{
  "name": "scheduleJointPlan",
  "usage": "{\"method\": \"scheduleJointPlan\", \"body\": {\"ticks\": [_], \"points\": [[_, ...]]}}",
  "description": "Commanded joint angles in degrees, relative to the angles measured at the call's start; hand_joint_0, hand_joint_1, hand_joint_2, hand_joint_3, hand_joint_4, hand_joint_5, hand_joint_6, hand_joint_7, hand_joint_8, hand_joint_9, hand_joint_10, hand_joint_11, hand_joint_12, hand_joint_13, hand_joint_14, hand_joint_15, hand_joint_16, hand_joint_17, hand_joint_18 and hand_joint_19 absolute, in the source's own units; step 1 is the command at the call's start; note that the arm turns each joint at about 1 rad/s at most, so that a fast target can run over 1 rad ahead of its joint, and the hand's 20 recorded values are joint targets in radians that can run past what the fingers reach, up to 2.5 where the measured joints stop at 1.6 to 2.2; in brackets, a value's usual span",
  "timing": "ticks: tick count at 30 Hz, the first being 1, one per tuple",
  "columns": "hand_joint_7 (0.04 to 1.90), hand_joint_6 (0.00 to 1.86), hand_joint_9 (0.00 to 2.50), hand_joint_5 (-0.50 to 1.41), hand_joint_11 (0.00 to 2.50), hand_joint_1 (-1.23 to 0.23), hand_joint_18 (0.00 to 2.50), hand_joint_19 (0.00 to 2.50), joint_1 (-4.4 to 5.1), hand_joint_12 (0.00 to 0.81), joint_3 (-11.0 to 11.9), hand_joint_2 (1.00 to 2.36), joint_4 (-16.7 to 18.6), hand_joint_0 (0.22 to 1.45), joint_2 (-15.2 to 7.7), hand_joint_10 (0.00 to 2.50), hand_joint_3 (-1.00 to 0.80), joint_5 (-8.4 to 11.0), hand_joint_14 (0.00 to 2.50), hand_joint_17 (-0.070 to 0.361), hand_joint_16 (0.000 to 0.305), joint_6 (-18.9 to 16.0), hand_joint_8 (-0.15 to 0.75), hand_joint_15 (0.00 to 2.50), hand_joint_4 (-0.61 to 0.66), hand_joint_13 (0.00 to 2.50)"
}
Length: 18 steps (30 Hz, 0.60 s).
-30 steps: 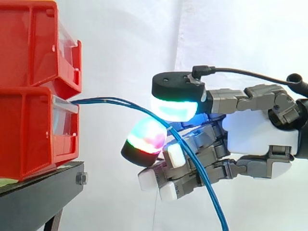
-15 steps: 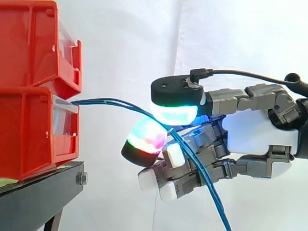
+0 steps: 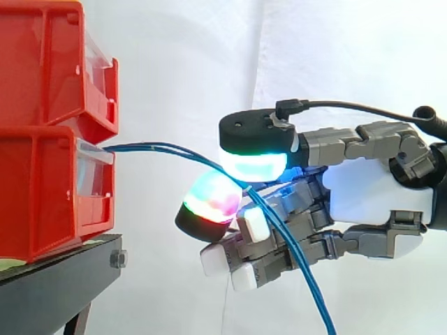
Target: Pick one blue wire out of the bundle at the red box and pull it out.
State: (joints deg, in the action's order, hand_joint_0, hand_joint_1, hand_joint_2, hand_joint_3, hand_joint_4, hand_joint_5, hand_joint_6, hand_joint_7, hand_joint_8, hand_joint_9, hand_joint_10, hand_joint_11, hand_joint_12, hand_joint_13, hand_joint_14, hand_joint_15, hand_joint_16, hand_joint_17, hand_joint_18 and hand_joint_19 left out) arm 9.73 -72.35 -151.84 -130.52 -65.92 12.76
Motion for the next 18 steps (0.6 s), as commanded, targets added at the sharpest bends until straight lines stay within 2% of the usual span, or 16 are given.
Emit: {"method": "scheduleJointPlan", "body": {"ticks": [1, 3, 9, 13, 18], "points": [[1.03, 0.66, 1.08, -0.09, 0.7, -0.7, 0.55, 0.54, 0.03, 0.425, 0.0, 1.01, 0.0, 0.63, 0.0, 0.03, 0.04, 0.0, 0.02, 0.152, 0.068, 0.0, 0.312, 0.43, 0.39, 0.74], [0.98, 0.69, 1.07, -0.11, 0.72, -0.77, 0.55, 0.53, -0.06, 0.426, 0.0, 1.01, 0.0, 0.62, 0.0, 0.03, 0.01, 0.0, 0.02, 0.152, 0.068, -0.1, 0.314, 0.44, 0.4, 0.74], [0.93, 0.74, 1.07, -0.12, 0.7, -0.79, 0.54, 0.54, 0.03, 0.419, 0.0, 1.02, 0.1, 0.59, 0.0, 0.03, -0.08, 0.0, 0.02, 0.15, 0.067, -0.1, 0.302, 0.43, 0.39, 0.73], [1.19, 0.59, 1.1, -0.06, 0.61, -0.7, 0.54, 0.54, 0.03, 0.421, 0.0, 1.01, 0.1, 0.59, 0.0, 0.02, -0.09, 0.0, 0.02, 0.155, 0.069, -0.2, 0.305, 0.42, 0.41, 0.74], [1.21, 0.58, 1.09, -0.07, 0.66, -0.69, 0.53, 0.54, 0.03, 0.418, 0.0, 1.01, 0.1, 0.62, 0.0, 0.02, -0.08, 0.0, 0.02, 0.15, 0.067, -0.2, 0.305, 0.43, 0.39, 0.74]]}}
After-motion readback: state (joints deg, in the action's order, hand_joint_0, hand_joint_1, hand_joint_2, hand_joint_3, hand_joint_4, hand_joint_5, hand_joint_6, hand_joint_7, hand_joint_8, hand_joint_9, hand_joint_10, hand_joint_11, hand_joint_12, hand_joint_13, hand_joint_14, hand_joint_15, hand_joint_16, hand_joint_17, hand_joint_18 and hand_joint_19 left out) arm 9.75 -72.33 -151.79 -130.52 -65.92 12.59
